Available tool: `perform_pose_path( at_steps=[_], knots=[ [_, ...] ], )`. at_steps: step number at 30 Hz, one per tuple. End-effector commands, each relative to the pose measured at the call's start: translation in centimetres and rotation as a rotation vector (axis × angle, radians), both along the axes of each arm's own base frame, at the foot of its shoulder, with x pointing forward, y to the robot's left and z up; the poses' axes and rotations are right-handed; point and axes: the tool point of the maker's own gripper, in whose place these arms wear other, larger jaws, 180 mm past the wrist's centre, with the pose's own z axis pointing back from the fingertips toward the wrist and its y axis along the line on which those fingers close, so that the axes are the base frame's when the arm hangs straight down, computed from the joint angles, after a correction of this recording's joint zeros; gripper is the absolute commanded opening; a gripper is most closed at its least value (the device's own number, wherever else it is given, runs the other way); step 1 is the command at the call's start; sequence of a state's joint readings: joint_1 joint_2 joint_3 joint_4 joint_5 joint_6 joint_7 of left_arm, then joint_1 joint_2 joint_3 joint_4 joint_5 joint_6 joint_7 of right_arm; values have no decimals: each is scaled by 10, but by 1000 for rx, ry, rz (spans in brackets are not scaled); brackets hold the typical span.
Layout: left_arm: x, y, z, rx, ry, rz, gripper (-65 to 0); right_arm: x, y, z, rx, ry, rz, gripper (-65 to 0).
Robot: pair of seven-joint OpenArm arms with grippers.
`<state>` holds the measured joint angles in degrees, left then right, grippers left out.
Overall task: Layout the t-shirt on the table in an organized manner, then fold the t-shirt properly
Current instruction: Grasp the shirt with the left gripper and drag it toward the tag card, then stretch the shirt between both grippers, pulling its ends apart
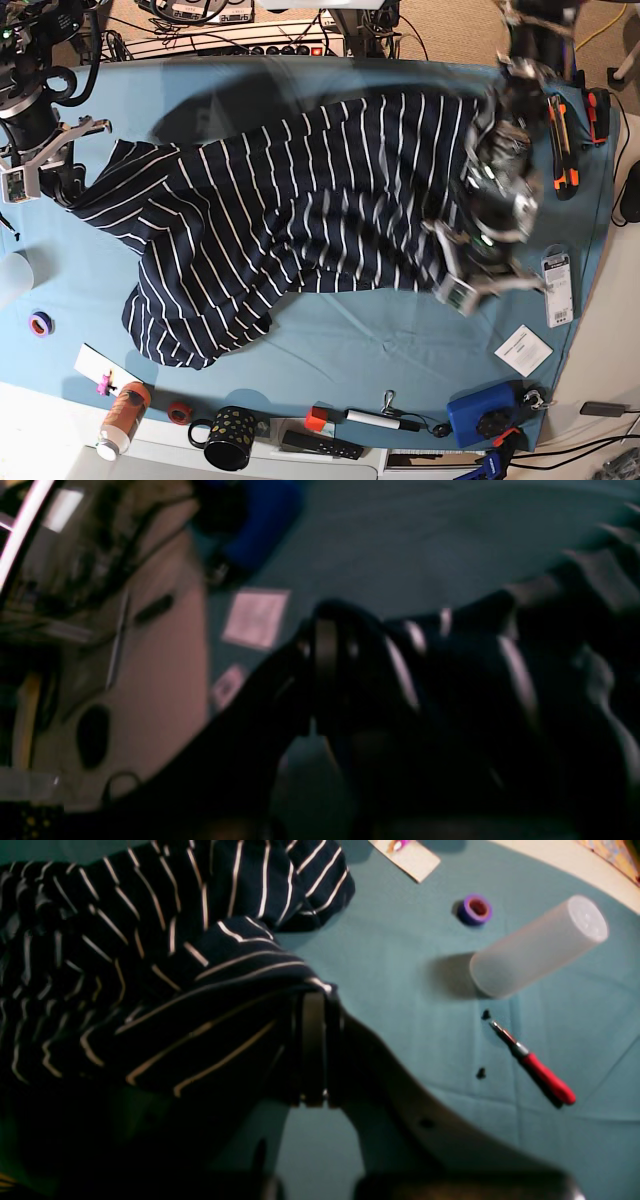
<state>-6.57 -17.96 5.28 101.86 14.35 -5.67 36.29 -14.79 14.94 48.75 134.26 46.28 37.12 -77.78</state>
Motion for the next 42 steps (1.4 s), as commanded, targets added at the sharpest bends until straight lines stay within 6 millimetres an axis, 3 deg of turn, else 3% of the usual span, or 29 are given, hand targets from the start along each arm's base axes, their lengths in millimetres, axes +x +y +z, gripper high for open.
perform_pose_path(
  at_steps=[1,4,8,12,15,16,20,23,29,31,34,38,42],
  knots=[
    [16,16,15,-13,-51,29,-650,3,0,11,-16,-40,9,-650],
    [39,52,1,-41,12,85,-650,3,0,11,-16,-43,10,-650],
    [52,89,-4,-55,45,162,-650,4,1,12,-15,-47,11,-650],
    [55,90,1,-158,44,174,-650,5,1,14,-13,-58,14,-650],
    [55,84,1,-189,50,154,-399,5,1,13,-14,-57,14,-650],
    [55,84,1,-198,51,153,-349,5,1,13,-14,-58,14,-650],
    [54,97,5,-227,58,253,-334,4,1,13,-15,-56,13,-650],
    [50,93,16,-237,86,266,-335,4,1,13,-14,-57,14,-650],
    [33,56,67,-334,79,144,-335,4,1,13,-14,-57,13,-650],
    [26,51,70,-310,87,114,-334,4,-2,12,-29,-50,3,-650],
    [6,43,48,-358,164,95,-335,2,-11,10,-67,-32,-36,-650],
    [-40,39,4,-409,309,93,-335,2,-12,10,-71,-31,-40,-650],
    [-92,46,-7,-465,343,102,-335,2,-12,11,-70,-36,-39,-650]
  ],
)
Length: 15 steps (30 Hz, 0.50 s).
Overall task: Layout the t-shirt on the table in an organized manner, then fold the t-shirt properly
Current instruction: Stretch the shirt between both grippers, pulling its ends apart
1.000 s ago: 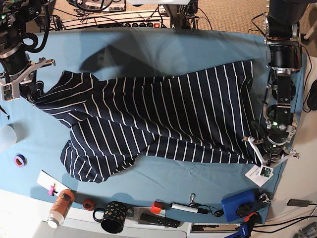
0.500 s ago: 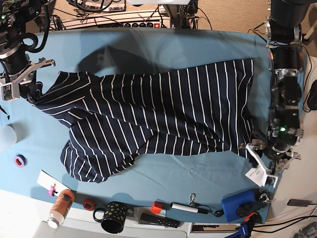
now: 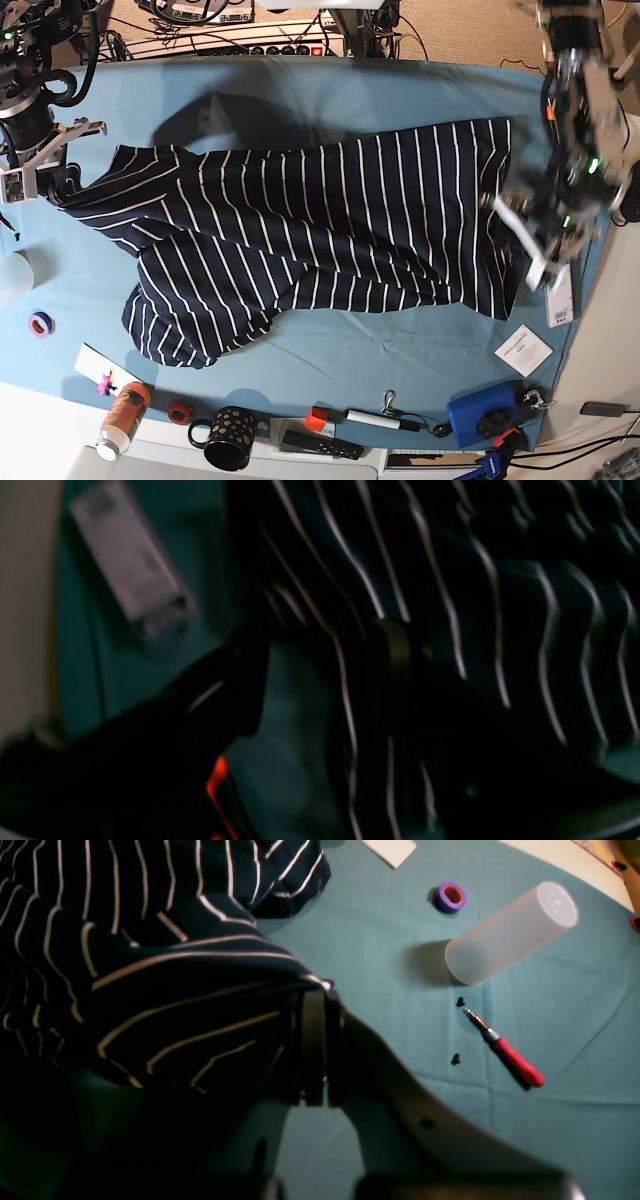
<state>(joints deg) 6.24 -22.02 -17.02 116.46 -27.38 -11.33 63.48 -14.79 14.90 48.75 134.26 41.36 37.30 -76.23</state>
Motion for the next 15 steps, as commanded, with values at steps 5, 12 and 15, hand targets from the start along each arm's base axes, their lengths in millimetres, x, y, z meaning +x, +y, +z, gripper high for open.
perform_pose_path(
  at_steps=[5,12,15],
  knots=[
    [-53,-5,19,-106,-37,-71,-335,3,1,11,-18,-41,11,-650],
    [-102,-30,-15,-235,54,-132,-335,2,0,10,-19,-31,8,-650],
    [-105,-30,-25,-253,55,-112,-335,2,0,10,-19,-31,7,-650]
  ],
)
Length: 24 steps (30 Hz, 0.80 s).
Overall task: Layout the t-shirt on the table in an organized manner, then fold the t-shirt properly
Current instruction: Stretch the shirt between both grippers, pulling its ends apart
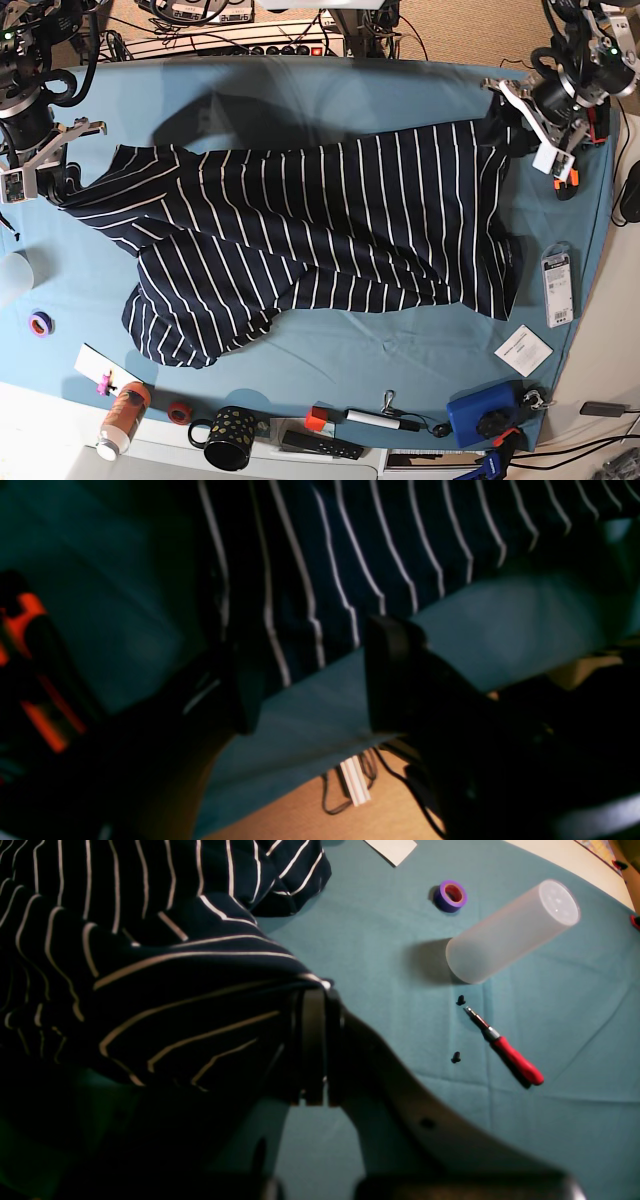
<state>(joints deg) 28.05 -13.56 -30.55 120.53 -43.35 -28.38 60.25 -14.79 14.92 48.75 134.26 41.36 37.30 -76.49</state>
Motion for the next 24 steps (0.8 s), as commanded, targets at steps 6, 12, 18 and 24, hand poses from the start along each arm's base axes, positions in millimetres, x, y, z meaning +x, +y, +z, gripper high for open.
perform_pose_path(
  at_steps=[6,12,18,24],
  knots=[
    [11,19,-16,41,-15,59,-335,3,0,10,-18,-32,8,-650],
    [18,23,-36,2,29,88,-334,3,2,10,-12,-36,15,-650],
    [20,12,-30,-60,23,51,-338,3,3,11,-6,-39,22,-650],
    [18,-3,-23,-141,17,5,-542,3,3,10,-7,-38,21,-650]
  ],
)
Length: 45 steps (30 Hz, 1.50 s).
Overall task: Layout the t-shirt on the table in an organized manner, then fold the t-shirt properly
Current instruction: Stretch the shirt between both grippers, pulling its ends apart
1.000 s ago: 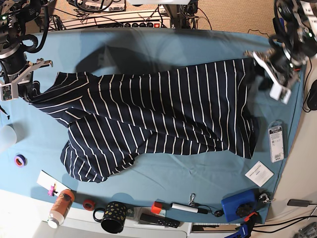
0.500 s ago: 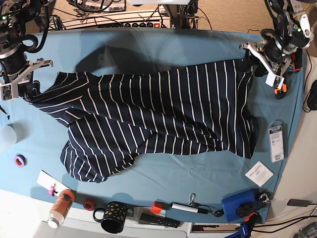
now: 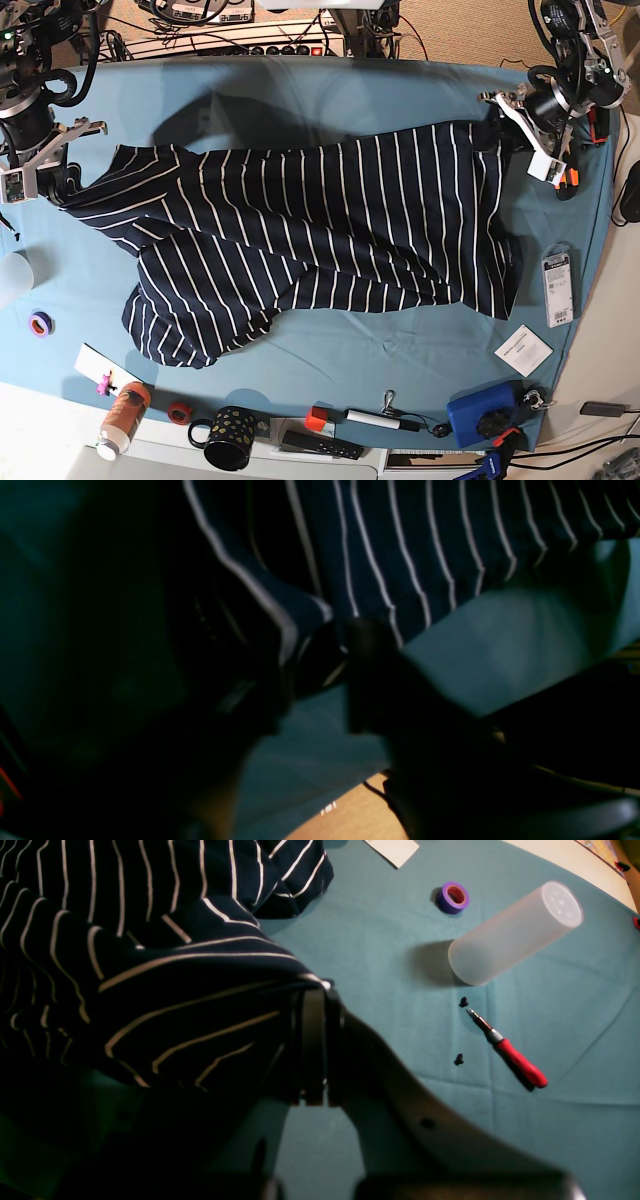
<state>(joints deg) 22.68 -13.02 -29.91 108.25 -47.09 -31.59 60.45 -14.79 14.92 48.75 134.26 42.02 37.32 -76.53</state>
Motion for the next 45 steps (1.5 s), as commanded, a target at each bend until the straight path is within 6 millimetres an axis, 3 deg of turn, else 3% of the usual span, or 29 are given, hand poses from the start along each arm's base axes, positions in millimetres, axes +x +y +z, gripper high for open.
perform_pose_path(
  at_steps=[1,2,5,9,12,15,18,24,29,38,41,45],
  knots=[
    [6,1,10,-10,-35,11,-605,3,1,10,-15,-34,12,-650],
    [6,2,9,-11,-31,18,-650,2,0,10,-19,-32,7,-650],
    [7,9,12,-2,-37,38,-650,-1,-12,7,-64,-9,-40,-650],
    [11,41,30,52,-93,123,-650,-7,-27,4,-121,27,-106,-650],
    [10,63,50,47,-150,168,-650,-12,-12,-6,-58,61,-46,-650],
    [0,64,58,-12,-145,151,-650,-24,20,-22,27,122,110,-650],
    [-8,61,57,-38,-105,127,-650,-38,35,-32,94,165,169,-650],
    [-13,79,61,-9,-118,175,-650,-63,44,-48,143,258,198,-650],
    [-19,102,67,26,-131,243,-650,-68,55,-48,191,259,236,-650],
    [-25,102,64,30,-112,244,-650,-69,53,-49,187,270,231,-650],
    [-23,103,65,28,-122,248,-650,-76,54,-53,193,293,232,-538],
    [-23,103,65,28,-121,248,-650,-77,50,-51,172,309,242,-529]
  ],
)
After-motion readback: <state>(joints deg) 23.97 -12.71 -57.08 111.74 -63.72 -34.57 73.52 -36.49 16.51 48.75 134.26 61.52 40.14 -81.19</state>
